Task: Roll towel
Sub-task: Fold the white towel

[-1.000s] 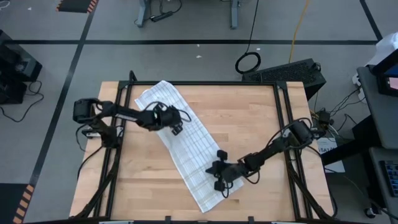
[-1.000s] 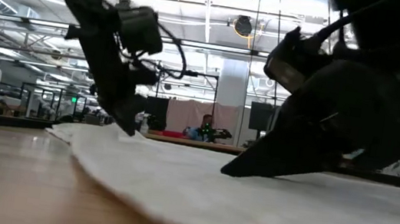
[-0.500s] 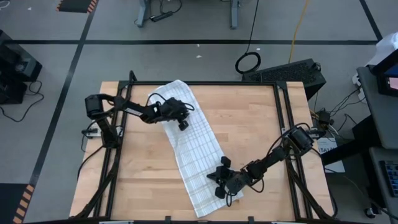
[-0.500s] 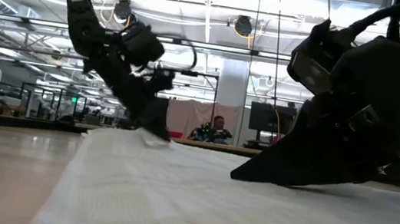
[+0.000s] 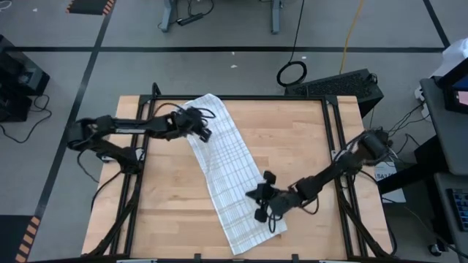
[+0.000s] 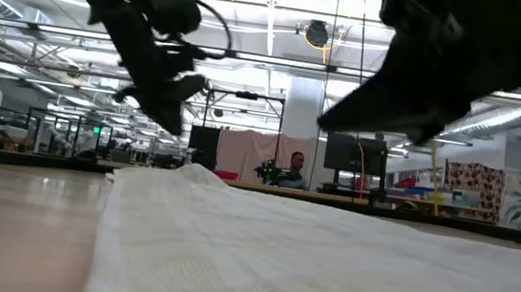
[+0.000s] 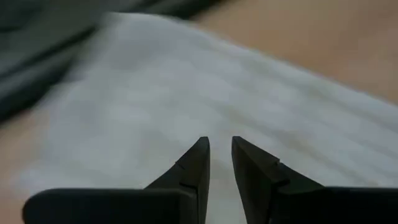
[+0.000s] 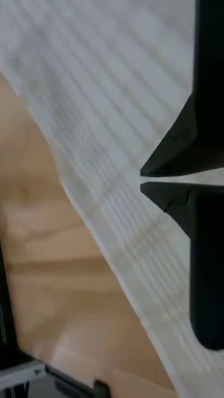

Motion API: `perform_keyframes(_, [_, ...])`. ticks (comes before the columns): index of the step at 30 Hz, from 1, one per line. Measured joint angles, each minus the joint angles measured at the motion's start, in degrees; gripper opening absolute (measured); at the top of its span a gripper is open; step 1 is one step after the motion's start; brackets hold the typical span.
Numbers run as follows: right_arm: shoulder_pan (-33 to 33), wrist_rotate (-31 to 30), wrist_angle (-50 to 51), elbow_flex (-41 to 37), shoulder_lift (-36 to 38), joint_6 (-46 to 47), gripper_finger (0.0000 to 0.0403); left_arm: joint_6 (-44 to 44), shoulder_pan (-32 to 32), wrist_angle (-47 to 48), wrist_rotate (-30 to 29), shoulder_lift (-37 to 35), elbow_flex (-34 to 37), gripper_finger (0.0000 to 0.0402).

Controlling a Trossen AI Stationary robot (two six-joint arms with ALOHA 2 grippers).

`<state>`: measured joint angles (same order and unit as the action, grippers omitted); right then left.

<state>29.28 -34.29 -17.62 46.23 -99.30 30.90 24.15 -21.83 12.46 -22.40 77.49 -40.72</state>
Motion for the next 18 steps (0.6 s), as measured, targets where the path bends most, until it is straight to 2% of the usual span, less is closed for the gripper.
perform_keyframes(2, [-1.1, -0.3, 3.1, 0.0, 4.0, -1.5, 0.0027, 0.8, -1.7, 5.5, -5.7, -2.0, 0.0, 0.0085])
perform_keyframes(3, [-1.7, -0.5, 4.3, 0.0, 6.1, -2.5, 0.0033, 0.8, -3.2, 6.3, -5.7, -2.5, 0.0, 0.0092])
perform_keyframes(6, [-3.1, -2.6, 7.1, 0.0, 10.1, -5.8, 0.0048, 0.6, -9.6, 9.3, -0.2, -3.1, 0.0, 0.0128])
perform_keyframes(12, [-6.1, -4.4, 9.2, 0.1, 13.4, -8.1, 0.0072, -1.1, -20.4, 8.5, 1.6, -1.1, 0.0, 0.0211])
perform_keyframes(15, [-6.7, -4.3, 10.2, 0.1, 13.4, -8.1, 0.0077, -2.2, -23.6, 8.7, 5.7, -0.7, 0.0, 0.023])
perform_keyframes(18, [-7.0, -3.6, 11.3, 0.1, 13.4, -8.1, 0.008, -3.3, -26.2, 7.7, 7.2, 0.7, 0.0, 0.0235])
